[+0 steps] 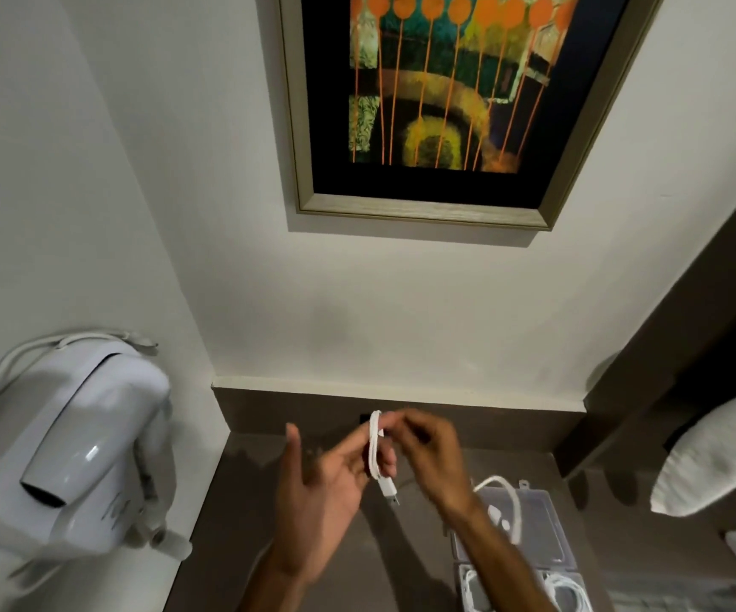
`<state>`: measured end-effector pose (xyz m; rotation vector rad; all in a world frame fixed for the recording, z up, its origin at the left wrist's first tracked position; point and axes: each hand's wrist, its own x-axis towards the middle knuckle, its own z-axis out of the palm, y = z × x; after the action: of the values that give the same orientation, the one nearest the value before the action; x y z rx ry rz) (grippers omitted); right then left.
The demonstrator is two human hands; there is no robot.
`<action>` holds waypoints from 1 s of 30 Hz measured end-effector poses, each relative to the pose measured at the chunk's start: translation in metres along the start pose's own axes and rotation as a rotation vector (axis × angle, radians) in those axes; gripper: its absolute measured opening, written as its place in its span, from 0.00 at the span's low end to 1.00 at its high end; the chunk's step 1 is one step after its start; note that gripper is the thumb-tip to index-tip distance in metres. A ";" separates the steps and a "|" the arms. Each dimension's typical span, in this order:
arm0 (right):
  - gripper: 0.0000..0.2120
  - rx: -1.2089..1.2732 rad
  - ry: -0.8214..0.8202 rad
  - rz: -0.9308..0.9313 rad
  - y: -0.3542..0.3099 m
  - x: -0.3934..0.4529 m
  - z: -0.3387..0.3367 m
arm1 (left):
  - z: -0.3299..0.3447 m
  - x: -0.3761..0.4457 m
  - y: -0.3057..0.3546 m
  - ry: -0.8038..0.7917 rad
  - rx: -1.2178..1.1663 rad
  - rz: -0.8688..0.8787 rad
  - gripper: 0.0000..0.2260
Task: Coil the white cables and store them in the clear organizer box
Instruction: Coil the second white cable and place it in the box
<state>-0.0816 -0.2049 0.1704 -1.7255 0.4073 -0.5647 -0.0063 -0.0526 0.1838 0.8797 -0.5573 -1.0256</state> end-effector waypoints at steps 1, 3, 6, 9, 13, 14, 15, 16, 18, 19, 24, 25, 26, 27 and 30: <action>0.14 -0.015 -0.010 0.049 0.007 -0.015 0.014 | -0.001 -0.001 0.006 -0.003 -0.054 0.021 0.49; 0.21 -0.154 -0.025 0.141 0.012 -0.047 0.037 | -0.008 -0.004 0.013 0.020 -0.140 0.056 0.47; 0.14 -0.462 -0.204 0.098 -0.001 -0.077 0.048 | -0.016 0.000 0.009 0.260 0.032 0.084 0.31; 0.19 -0.750 -0.201 -0.023 -0.033 -0.074 0.033 | -0.013 0.007 0.009 0.438 0.537 0.069 0.17; 0.11 -0.894 0.009 -0.349 -0.073 -0.032 -0.013 | 0.006 0.001 0.016 0.288 0.403 -0.010 0.48; 0.07 -0.897 0.048 -0.392 -0.076 -0.018 -0.024 | 0.010 0.001 0.012 0.258 0.342 -0.018 0.54; 0.05 -0.875 0.068 -0.387 -0.075 -0.004 -0.033 | 0.013 -0.003 0.008 0.172 0.276 -0.016 0.56; 0.05 -0.814 0.072 -0.357 -0.071 0.008 -0.038 | 0.016 -0.009 0.005 0.076 0.222 -0.009 0.54; 0.09 -0.560 0.034 -0.247 -0.057 0.020 -0.039 | 0.018 -0.013 0.005 -0.010 0.142 0.007 0.50; 0.10 -0.425 -0.004 -0.190 -0.048 0.019 -0.033 | 0.018 -0.012 0.006 -0.018 0.111 0.020 0.49; 0.18 -0.283 -0.145 0.072 -0.004 -0.040 0.024 | 0.003 -0.009 0.020 0.007 0.018 0.062 0.47; 0.16 -0.336 -0.159 0.095 -0.002 -0.052 0.033 | -0.001 -0.010 0.021 0.037 0.005 0.060 0.47; 0.11 -0.411 -0.161 0.084 -0.003 -0.061 0.039 | -0.005 -0.010 0.020 0.076 0.001 0.058 0.48; 0.09 -0.519 -0.163 0.037 -0.006 -0.067 0.041 | -0.007 -0.007 0.020 0.122 0.022 0.046 0.49; 0.13 -0.863 -0.156 -0.162 -0.025 -0.071 0.033 | 0.004 0.005 0.017 0.318 0.280 -0.053 0.40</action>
<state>-0.1216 -0.1333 0.1786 -2.6297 0.4324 -0.3777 0.0011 -0.0543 0.1999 1.2846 -0.4137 -0.8433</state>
